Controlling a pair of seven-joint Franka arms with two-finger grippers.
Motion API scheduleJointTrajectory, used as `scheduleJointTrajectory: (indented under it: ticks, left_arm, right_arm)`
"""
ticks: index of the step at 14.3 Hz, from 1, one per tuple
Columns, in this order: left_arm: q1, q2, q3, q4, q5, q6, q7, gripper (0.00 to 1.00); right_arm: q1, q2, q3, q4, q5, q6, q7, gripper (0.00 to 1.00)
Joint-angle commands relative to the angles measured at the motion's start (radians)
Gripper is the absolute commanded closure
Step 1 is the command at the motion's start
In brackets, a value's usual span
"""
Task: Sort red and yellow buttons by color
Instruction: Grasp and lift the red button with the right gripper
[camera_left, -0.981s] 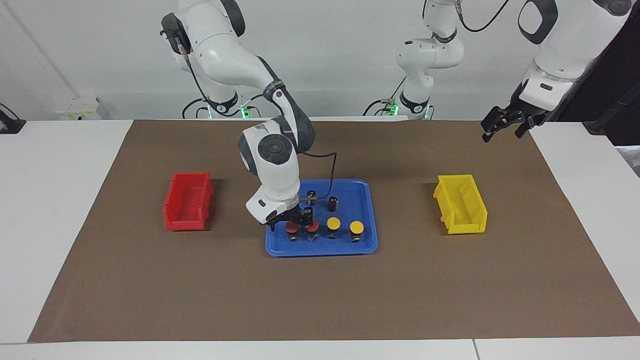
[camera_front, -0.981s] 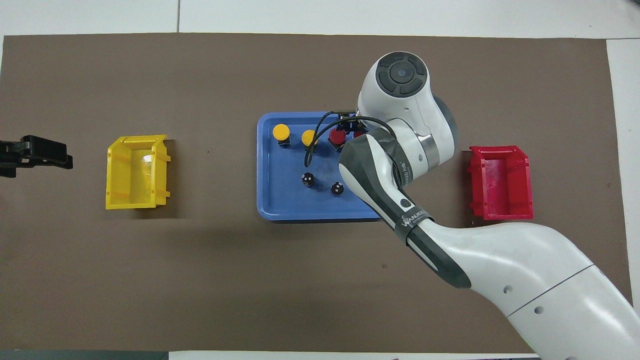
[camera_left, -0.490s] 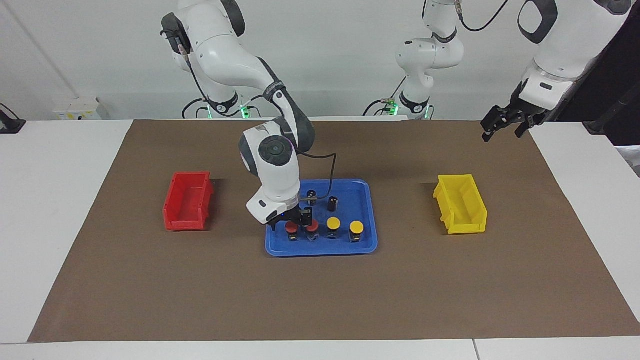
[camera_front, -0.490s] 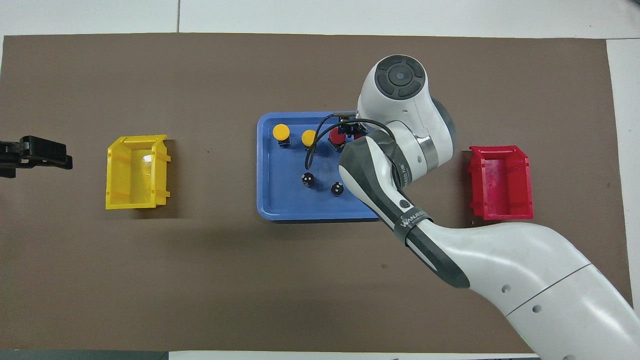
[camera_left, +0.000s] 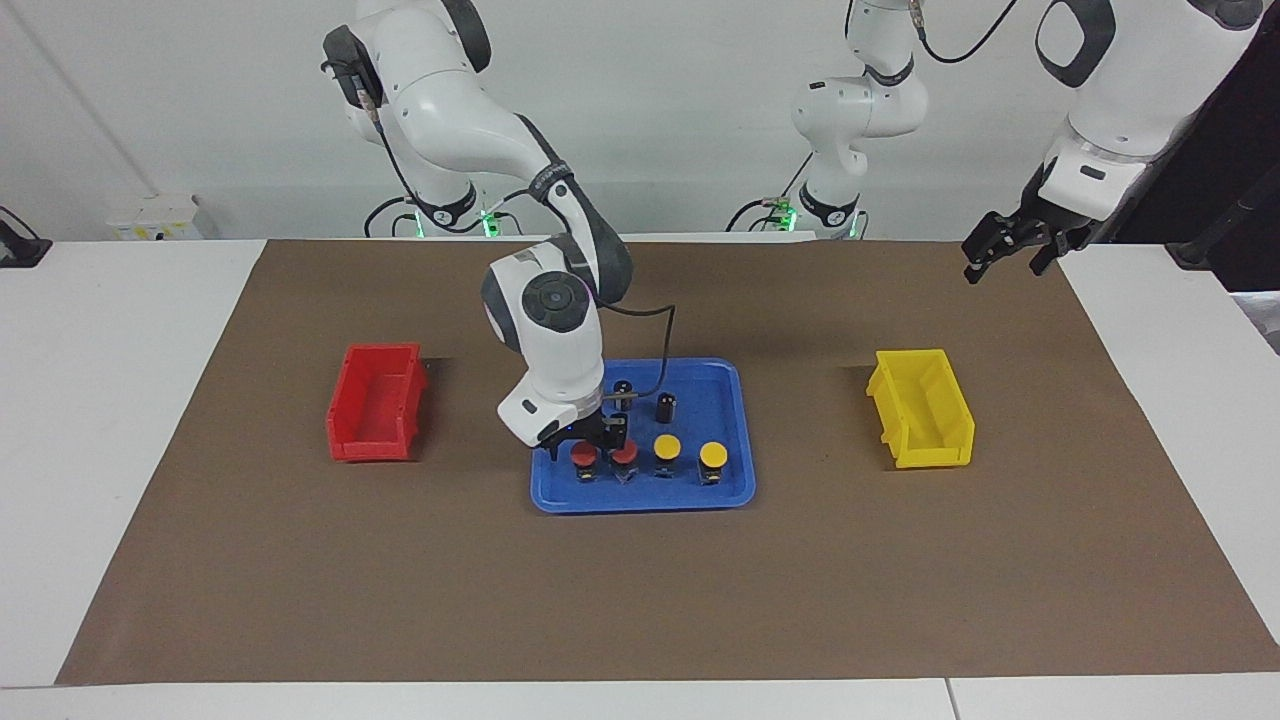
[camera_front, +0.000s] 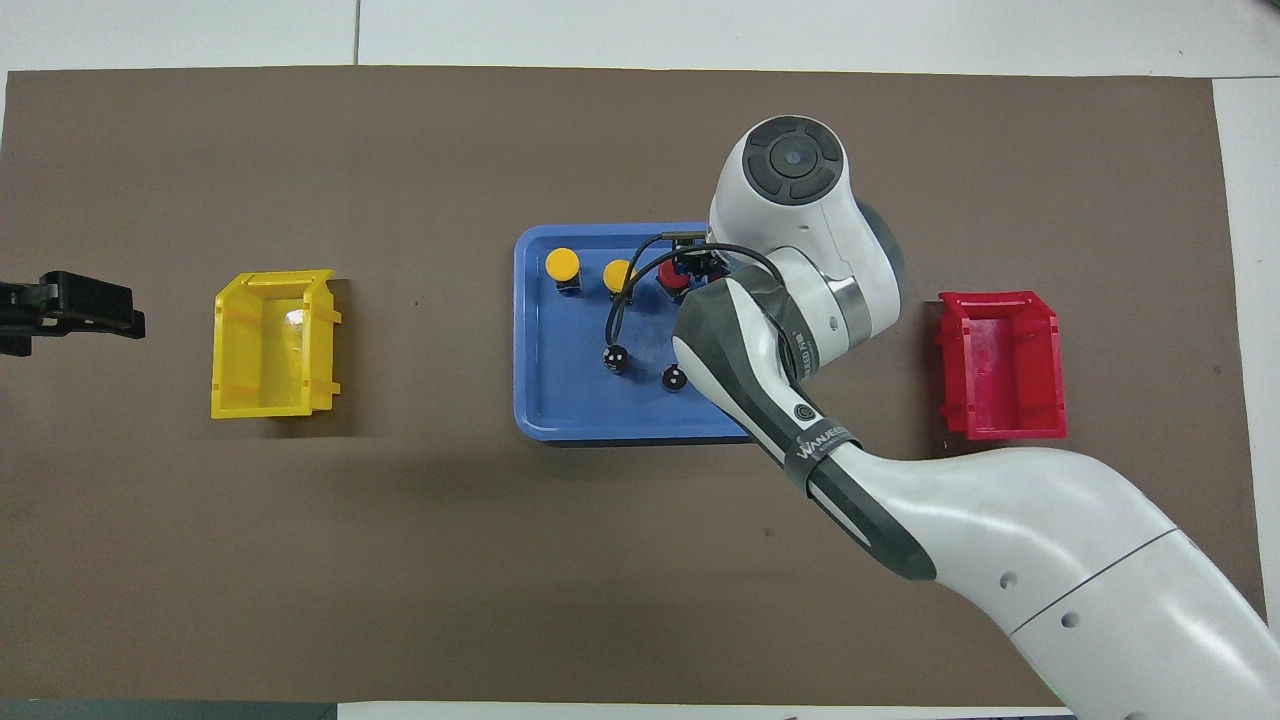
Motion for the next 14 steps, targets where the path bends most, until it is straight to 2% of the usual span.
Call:
scheduleJointTrajectory:
  ticks: [1, 5, 8, 9, 12, 14]
  left_arm:
    - [-0.002, -0.031, 0.000, -0.035, -0.005, 0.013, -0.015, 0.00]
    - [-0.002, -0.031, 0.000, -0.035, -0.005, 0.013, -0.015, 0.00]
    - [-0.002, -0.031, -0.001, -0.035, -0.005, 0.013, -0.015, 0.00]
    - [-0.004, -0.031, -0.001, -0.037, -0.005, 0.013, -0.015, 0.00]
    - [-0.002, -0.033, -0.001, -0.037, -0.005, 0.016, -0.015, 0.00]
    - [-0.002, -0.033, -0.001, -0.037, -0.005, 0.015, -0.017, 0.00]
  right_arm:
    - [-0.015, -0.023, 0.013, -0.037, -0.002, 0.023, -0.019, 0.50]
    - [-0.024, -0.023, 0.013, -0.026, -0.001, 0.023, -0.047, 0.86]
    - [-0.035, -0.028, 0.013, 0.034, -0.002, -0.051, -0.051, 0.87]
    - [-0.056, -0.052, 0.013, 0.048, -0.002, -0.090, -0.071, 0.87]
    - [-0.143, -0.192, 0.013, 0.016, 0.016, -0.257, -0.221, 0.87]
    - [-0.215, -0.291, 0.012, -0.061, 0.016, -0.343, -0.337, 0.87]
